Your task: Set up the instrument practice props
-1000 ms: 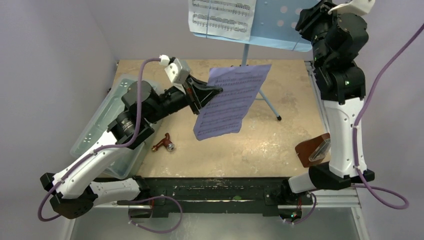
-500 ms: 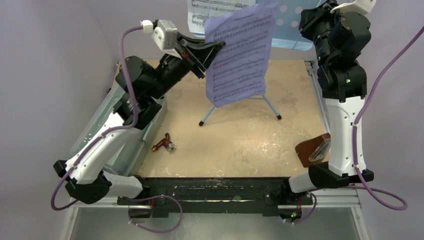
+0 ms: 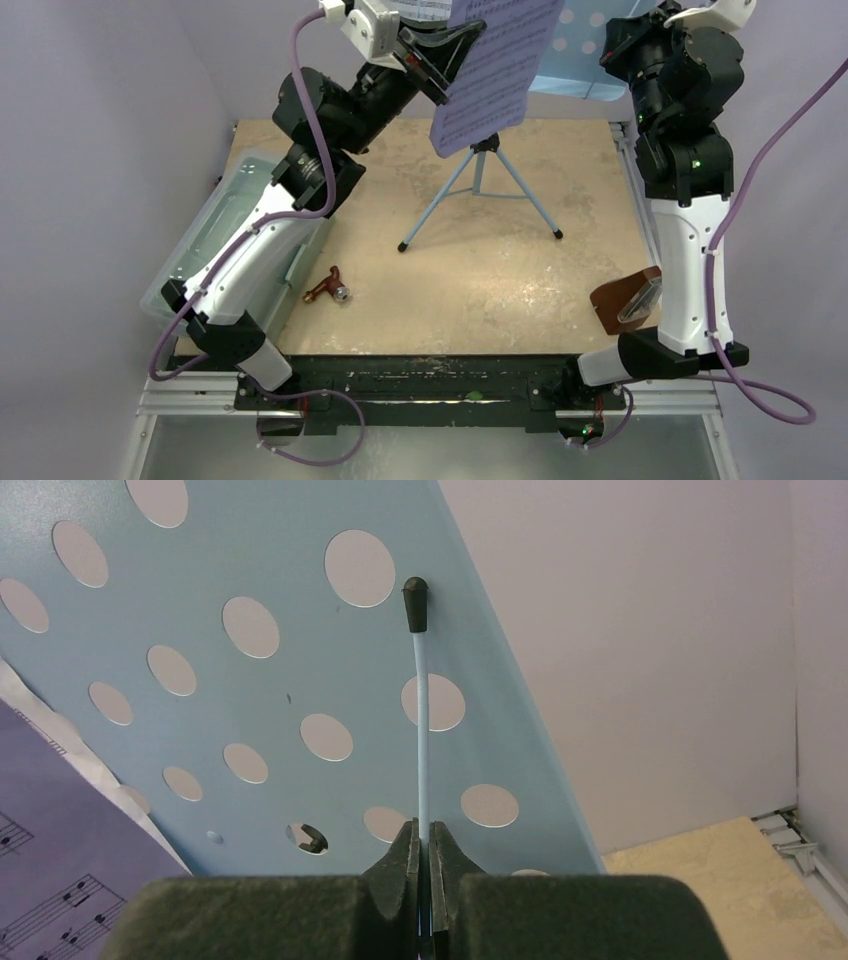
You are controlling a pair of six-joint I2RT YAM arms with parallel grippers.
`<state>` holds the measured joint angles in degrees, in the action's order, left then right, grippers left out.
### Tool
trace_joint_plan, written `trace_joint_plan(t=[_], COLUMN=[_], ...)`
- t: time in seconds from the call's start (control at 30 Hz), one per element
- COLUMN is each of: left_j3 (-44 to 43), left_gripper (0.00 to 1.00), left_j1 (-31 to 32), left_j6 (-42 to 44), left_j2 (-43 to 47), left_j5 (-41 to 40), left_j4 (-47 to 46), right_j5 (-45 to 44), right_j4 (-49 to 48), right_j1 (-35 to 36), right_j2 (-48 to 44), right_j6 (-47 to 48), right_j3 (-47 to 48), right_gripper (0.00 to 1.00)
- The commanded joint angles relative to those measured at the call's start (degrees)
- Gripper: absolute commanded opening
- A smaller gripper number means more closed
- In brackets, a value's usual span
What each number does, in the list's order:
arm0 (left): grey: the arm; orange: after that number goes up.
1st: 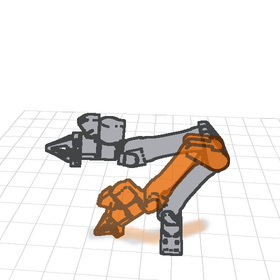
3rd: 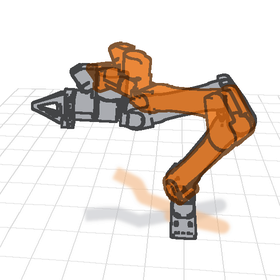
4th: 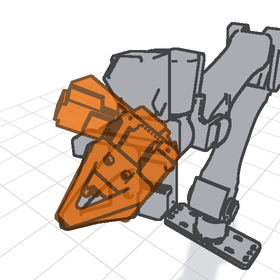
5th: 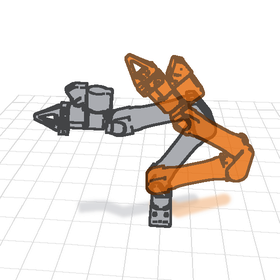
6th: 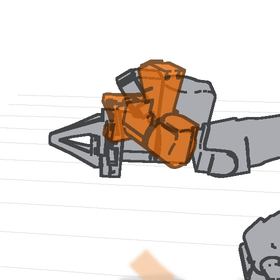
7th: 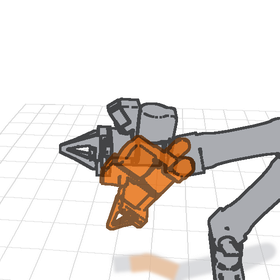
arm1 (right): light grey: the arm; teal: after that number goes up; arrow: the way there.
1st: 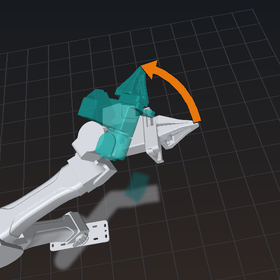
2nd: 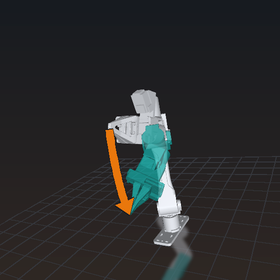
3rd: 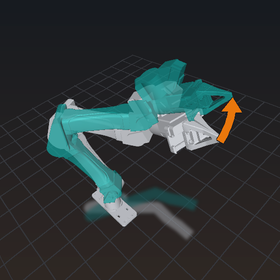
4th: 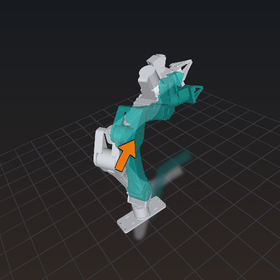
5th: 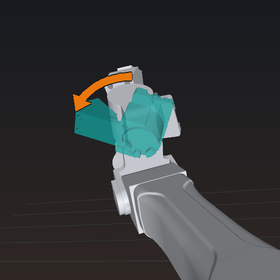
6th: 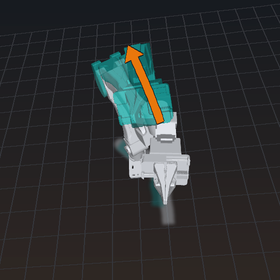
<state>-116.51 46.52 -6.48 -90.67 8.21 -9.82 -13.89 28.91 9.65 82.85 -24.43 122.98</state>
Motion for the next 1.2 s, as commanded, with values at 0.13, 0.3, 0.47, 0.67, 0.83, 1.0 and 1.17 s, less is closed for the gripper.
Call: trace_joint_plan(t=[0.13, 0.3, 0.47, 0.67, 0.83, 1.0, 1.17], left_j3=[-11.4, -12.5, -16.5, -19.2, -20.6, -22.2, -24.8], left_gripper=[0.00, 0.00, 0.00, 0.00, 0.00, 0.00, 0.00], left_j1=[-0.6, -1.3, -2.2, -2.7, -2.9, -3.7, -4.0], left_j6=[4.1, 4.9, 6.1, 4.0, 4.4, 3.9, 4.6], left_j2=[-8.1, -10.0, -13.0, -15.8, -18.0, -20.6, -23.4], left_j5=[2.9, 3.0, 2.5, 3.5, 2.2, -1.1, -3.9], left_j4=[-4.0, -8.4, -11.1, -14.6, -16.9, -20.6, -23.7], right_j5=[2.3, 3.3, 3.7, 4.3, 5.4, 5.9, 6.0], right_j4=[-8.0, -13.0, -15.6, -18.8, -19.7, -19.3, -19.5], right_j1=[0.0, 0.0, -0.1, 0.0, 0.0, 0.0, 0.0], right_j2=[-3.8, -6.8, -7.9, -8.7, -8.3, -8.0, -8.0], right_j6=[-0.7, 0.6, 0.9, 1.8, 1.8, 2.0, 2.9], right_j3=[-4.0, -8.8, -10.8, -13.3, -13.2, -12.4, -12.2], right_gripper=[0.00, 0.00, 0.00, 0.00, 0.00, 0.00, 0.00])
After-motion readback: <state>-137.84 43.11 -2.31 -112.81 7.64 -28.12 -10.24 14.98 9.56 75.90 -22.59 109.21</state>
